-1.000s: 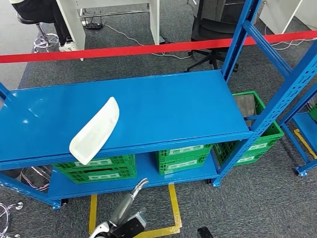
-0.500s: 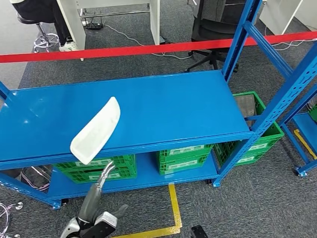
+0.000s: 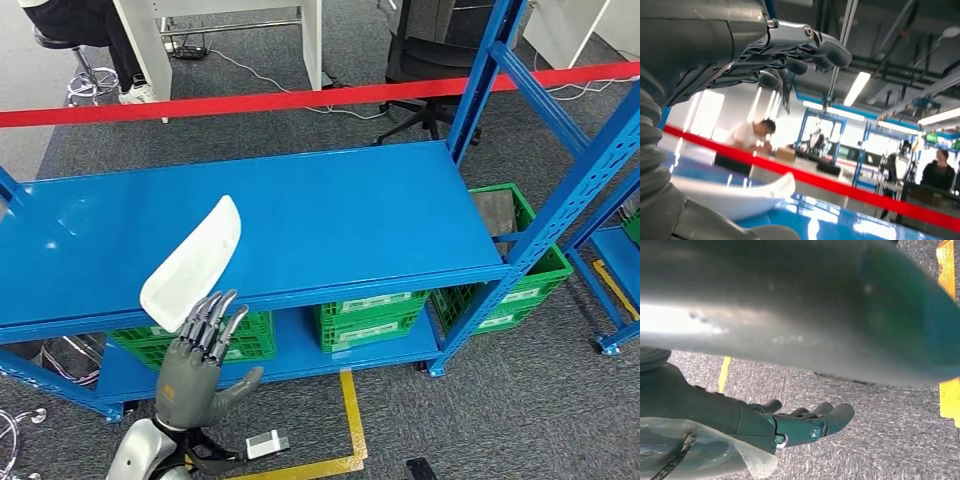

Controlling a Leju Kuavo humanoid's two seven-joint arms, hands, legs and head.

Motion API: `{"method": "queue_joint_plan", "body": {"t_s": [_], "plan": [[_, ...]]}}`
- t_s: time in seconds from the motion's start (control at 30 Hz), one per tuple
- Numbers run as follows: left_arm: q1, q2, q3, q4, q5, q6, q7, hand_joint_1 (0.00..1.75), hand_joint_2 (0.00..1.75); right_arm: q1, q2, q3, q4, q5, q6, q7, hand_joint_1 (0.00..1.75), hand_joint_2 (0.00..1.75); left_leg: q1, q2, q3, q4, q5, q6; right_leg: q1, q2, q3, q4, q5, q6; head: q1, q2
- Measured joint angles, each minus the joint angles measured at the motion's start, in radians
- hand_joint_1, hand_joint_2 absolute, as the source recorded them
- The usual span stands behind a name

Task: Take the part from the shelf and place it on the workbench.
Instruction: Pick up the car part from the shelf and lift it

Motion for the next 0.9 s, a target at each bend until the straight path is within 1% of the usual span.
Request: {"method": "queue_joint_plan", "body": {"t_s": [0.07, 0.17, 0.23, 0.27, 0.53, 0.6, 0.63, 0.7, 0.77, 0.83, 0.9], "plan": [[0.008, -0.009, 0.010, -0.032, -0.076, 0.001, 0.003, 0.00, 1.75, 0.000, -0.002, -0.004, 0.000, -0.001, 0.001, -0.002, 0.00, 0.00, 0.000, 0.000, 0.000, 0.000, 0.000, 0.000, 0.000, 0.000, 0.000, 0.000, 0.000, 0.000, 0.000, 0.000], [0.021, -0.011, 0.013, -0.090, -0.172, 0.002, 0.075, 0.00, 1.75, 0.001, -0.002, -0.014, 0.000, -0.006, 0.002, -0.006, 0.00, 0.00, 0.000, 0.000, 0.000, 0.000, 0.000, 0.000, 0.000, 0.000, 0.000, 0.000, 0.000, 0.000, 0.000, 0.000], [0.025, -0.007, 0.012, -0.118, -0.190, 0.002, 0.118, 0.00, 1.75, 0.001, -0.002, -0.018, 0.000, -0.009, 0.002, -0.009, 0.00, 0.00, 0.000, 0.000, 0.000, 0.000, 0.000, 0.000, 0.000, 0.000, 0.000, 0.000, 0.000, 0.000, 0.000, 0.000], [0.026, -0.006, 0.012, -0.128, -0.194, 0.003, 0.126, 0.00, 1.75, 0.001, -0.002, -0.019, 0.000, -0.010, 0.002, -0.009, 0.00, 0.00, 0.000, 0.000, 0.000, 0.000, 0.000, 0.000, 0.000, 0.000, 0.000, 0.000, 0.000, 0.000, 0.000, 0.000], [0.037, 0.004, 0.013, -0.175, -0.179, 0.004, 0.129, 0.00, 1.75, 0.002, -0.003, -0.029, 0.000, -0.011, 0.002, -0.011, 0.00, 0.00, 0.000, 0.000, 0.000, 0.000, 0.000, 0.000, 0.000, 0.000, 0.000, 0.000, 0.000, 0.000, 0.000, 0.000], [0.053, -0.001, 0.031, -0.186, -0.140, 0.004, 0.094, 0.00, 1.75, 0.002, -0.003, -0.035, 0.000, -0.011, 0.000, -0.012, 0.00, 0.00, 0.000, 0.000, 0.000, 0.000, 0.000, 0.000, 0.000, 0.000, 0.000, 0.000, 0.000, 0.000, 0.000, 0.000], [0.064, -0.009, 0.052, -0.190, -0.112, 0.004, 0.058, 0.00, 1.75, 0.003, -0.003, -0.038, 0.000, -0.011, -0.001, -0.012, 0.00, 0.00, 0.000, 0.000, 0.000, 0.000, 0.000, 0.000, 0.000, 0.000, 0.000, 0.000, 0.000, 0.000, 0.000, 0.000], [0.087, -0.035, 0.111, -0.193, -0.048, 0.004, -0.031, 0.00, 1.75, 0.004, -0.003, -0.043, 0.000, -0.011, -0.004, -0.012, 0.00, 0.00, 0.000, 0.000, 0.000, 0.000, 0.000, 0.000, 0.000, 0.000, 0.000, 0.000, 0.000, 0.000, 0.000, 0.000], [0.104, -0.066, 0.190, -0.191, 0.014, 0.004, -0.108, 0.00, 1.75, 0.005, -0.003, -0.048, 0.000, -0.010, -0.005, -0.012, 0.00, 0.00, 0.000, 0.000, 0.000, 0.000, 0.000, 0.000, 0.000, 0.000, 0.000, 0.000, 0.000, 0.000, 0.000, 0.000], [0.112, -0.089, 0.272, -0.180, 0.057, 0.004, -0.144, 0.00, 1.75, 0.006, -0.003, -0.056, 0.000, -0.006, -0.005, -0.012, 0.00, 0.00, 0.000, 0.000, 0.000, 0.000, 0.000, 0.000, 0.000, 0.000, -0.002, 0.000, 0.000, 0.000, 0.000, 0.000], [0.114, -0.100, 0.341, -0.159, 0.082, 0.004, -0.150, 0.00, 1.75, 0.007, -0.003, -0.062, 0.001, -0.002, -0.004, -0.012, 0.00, 0.00, 0.000, 0.000, 0.000, -0.001, 0.000, 0.000, 0.000, 0.000, -0.004, 0.000, 0.000, 0.000, 0.000, 0.000]]}}
